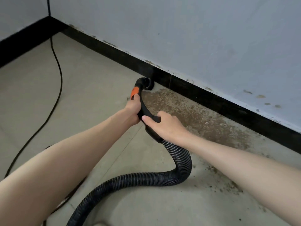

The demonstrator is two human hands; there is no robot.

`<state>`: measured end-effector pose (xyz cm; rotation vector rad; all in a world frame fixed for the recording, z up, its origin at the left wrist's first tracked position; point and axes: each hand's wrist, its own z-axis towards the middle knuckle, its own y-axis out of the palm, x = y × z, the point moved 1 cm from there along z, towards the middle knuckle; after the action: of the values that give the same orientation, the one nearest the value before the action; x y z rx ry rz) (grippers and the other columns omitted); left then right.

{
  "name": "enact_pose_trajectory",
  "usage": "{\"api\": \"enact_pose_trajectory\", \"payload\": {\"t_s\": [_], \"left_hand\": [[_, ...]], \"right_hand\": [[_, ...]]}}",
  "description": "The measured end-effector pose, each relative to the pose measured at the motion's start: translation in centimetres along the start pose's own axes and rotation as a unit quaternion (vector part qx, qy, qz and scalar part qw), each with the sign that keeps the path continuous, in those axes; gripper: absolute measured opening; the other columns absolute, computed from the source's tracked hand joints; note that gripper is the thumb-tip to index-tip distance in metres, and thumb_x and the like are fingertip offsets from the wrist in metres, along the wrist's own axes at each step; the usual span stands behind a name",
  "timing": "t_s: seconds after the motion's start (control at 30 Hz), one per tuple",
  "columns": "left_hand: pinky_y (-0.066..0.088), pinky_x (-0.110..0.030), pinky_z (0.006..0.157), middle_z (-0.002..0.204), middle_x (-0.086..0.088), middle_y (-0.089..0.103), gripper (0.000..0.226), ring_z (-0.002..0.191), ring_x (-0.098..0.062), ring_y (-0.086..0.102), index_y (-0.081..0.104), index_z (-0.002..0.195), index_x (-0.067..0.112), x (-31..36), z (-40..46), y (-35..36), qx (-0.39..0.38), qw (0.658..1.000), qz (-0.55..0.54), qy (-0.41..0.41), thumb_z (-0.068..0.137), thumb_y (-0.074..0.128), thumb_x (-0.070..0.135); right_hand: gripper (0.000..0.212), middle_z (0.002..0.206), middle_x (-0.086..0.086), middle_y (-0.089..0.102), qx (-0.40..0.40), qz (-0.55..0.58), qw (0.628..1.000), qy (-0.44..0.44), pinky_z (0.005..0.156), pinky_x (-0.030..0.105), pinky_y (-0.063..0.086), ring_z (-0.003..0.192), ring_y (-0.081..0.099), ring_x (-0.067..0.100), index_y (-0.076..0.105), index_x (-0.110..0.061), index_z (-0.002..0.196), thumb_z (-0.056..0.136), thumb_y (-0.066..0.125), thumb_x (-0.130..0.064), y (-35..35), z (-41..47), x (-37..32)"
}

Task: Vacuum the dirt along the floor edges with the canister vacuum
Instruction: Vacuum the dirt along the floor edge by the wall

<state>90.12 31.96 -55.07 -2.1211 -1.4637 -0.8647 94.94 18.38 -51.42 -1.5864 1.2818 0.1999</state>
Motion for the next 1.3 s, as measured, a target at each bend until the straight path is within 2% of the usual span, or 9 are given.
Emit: {"api": "enact_pose_trajectory", "payload": {"t_s": [0.07, 0.17, 0.27, 0.37, 0.5, 0.73, 0.93, 1.17, 1.3], "left_hand": [[0.051, -0.037, 0.08, 0.097, -0.008, 0.059, 0.053, 0.081, -0.021, 0.06, 0.047, 0.13, 0.004, 0.3, 0.1, -1.5, -0.007, 1.0, -0.01, -0.006, 0.1, 0.037, 0.047], [0.049, -0.036, 0.079, 0.081, -0.005, 0.052, 0.056, 0.069, -0.019, 0.053, 0.049, 0.122, 0.003, 1.7, 0.2, -4.1, -0.004, 1.0, -0.02, 0.014, 0.098, 0.039, 0.053], [0.05, -0.036, 0.076, 0.075, -0.004, 0.05, 0.058, 0.065, -0.019, 0.051, 0.049, 0.101, 0.003, 3.7, 0.3, -7.2, 0.002, 0.998, -0.041, 0.037, 0.092, 0.045, 0.06], [0.05, -0.032, 0.067, 0.073, -0.004, 0.05, 0.049, 0.063, -0.018, 0.051, 0.051, 0.091, 0.005, 5.4, 0.4, -9.8, 0.014, 0.995, -0.088, 0.04, 0.094, 0.048, 0.054], [0.052, -0.026, 0.055, 0.074, -0.005, 0.052, 0.049, 0.062, -0.017, 0.053, 0.051, 0.095, 0.004, 7.1, 1.0, -11.9, 0.008, 0.994, -0.095, 0.042, 0.094, 0.048, 0.053], [0.049, -0.024, 0.05, 0.067, -0.003, 0.048, 0.05, 0.052, -0.016, 0.05, 0.043, 0.108, 0.006, 7.8, 2.8, -13.1, -0.054, 0.994, -0.079, 0.054, 0.095, 0.044, 0.054], [0.055, -0.031, 0.062, 0.076, -0.005, 0.053, 0.038, 0.059, -0.017, 0.058, 0.046, 0.106, 0.009, 6.9, 2.7, -12.8, -0.071, 0.991, -0.072, 0.092, 0.098, 0.045, 0.046], [0.057, -0.028, 0.076, 0.107, -0.004, 0.066, 0.032, 0.094, -0.016, 0.066, 0.054, 0.115, 0.014, 5.6, 0.1, -14.9, -0.107, 0.981, 0.034, 0.159, 0.1, 0.042, 0.04], [0.054, -0.031, 0.079, 0.108, -0.006, 0.065, 0.039, 0.091, -0.017, 0.066, 0.053, 0.124, 0.014, 3.4, -2.3, -16.7, -0.05, 0.984, 0.071, 0.155, 0.1, 0.04, 0.042]], "right_hand": [[0.059, 0.095, 0.001, 0.062, -0.006, 0.028, 1.0, -0.004, 0.069, 0.042, 0.055, 0.083, 0.066, 0.024, 0.052, -0.02, 0.1, 0.079, 0.052, -0.075, 0.6, -1.3, -0.2], [0.067, 0.099, 0.001, 0.061, 0.001, 0.006, 1.0, -0.029, 0.073, 0.048, 0.059, 0.079, 0.068, 0.026, 0.046, -0.021, 0.11, 0.073, 0.059, -0.076, 2.2, -2.4, -1.3], [0.069, 0.096, 0.001, 0.061, 0.012, -0.017, 0.997, -0.073, 0.058, 0.043, 0.06, 0.062, 0.068, 0.022, 0.045, -0.023, 0.106, 0.069, 0.061, -0.078, 3.0, -2.1, -3.5], [0.056, 0.079, 0.002, 0.064, -0.033, 0.083, 0.992, -0.095, 0.041, 0.03, 0.053, 0.044, 0.064, 0.016, 0.049, -0.02, 0.091, 0.071, 0.072, -0.067, 3.4, -0.3, -5.9], [0.048, 0.054, 0.003, 0.06, -0.107, 0.226, 0.966, -0.073, 0.041, 0.028, 0.05, 0.04, 0.059, 0.019, 0.055, -0.012, 0.08, 0.078, 0.075, -0.055, 5.0, 1.5, -7.5], [0.049, 0.049, 0.005, 0.057, -0.177, 0.362, 0.915, -0.015, 0.04, 0.026, 0.048, 0.037, 0.054, 0.018, 0.052, -0.008, 0.081, 0.084, 0.069, -0.054, 7.8, 3.2, -7.2], [0.042, 0.05, 0.004, 0.058, -0.143, 0.345, 0.927, -0.042, 0.041, 0.027, 0.047, 0.038, 0.055, 0.02, 0.054, -0.009, 0.085, 0.086, 0.07, -0.047, 7.9, 5.5, -5.8], [0.033, 0.057, 0.0, 0.062, -0.115, 0.284, 0.947, -0.101, 0.042, 0.029, 0.051, 0.042, 0.061, 0.02, 0.055, -0.018, 0.09, 0.085, 0.071, -0.046, 6.9, 7.6, -7.8], [0.03, 0.067, 0.005, 0.061, -0.143, 0.232, 0.954, -0.123, 0.046, 0.033, 0.054, 0.043, 0.061, 0.02, 0.054, -0.021, 0.089, 0.088, 0.067, -0.048, 5.7, 7.9, -10.5]]}}
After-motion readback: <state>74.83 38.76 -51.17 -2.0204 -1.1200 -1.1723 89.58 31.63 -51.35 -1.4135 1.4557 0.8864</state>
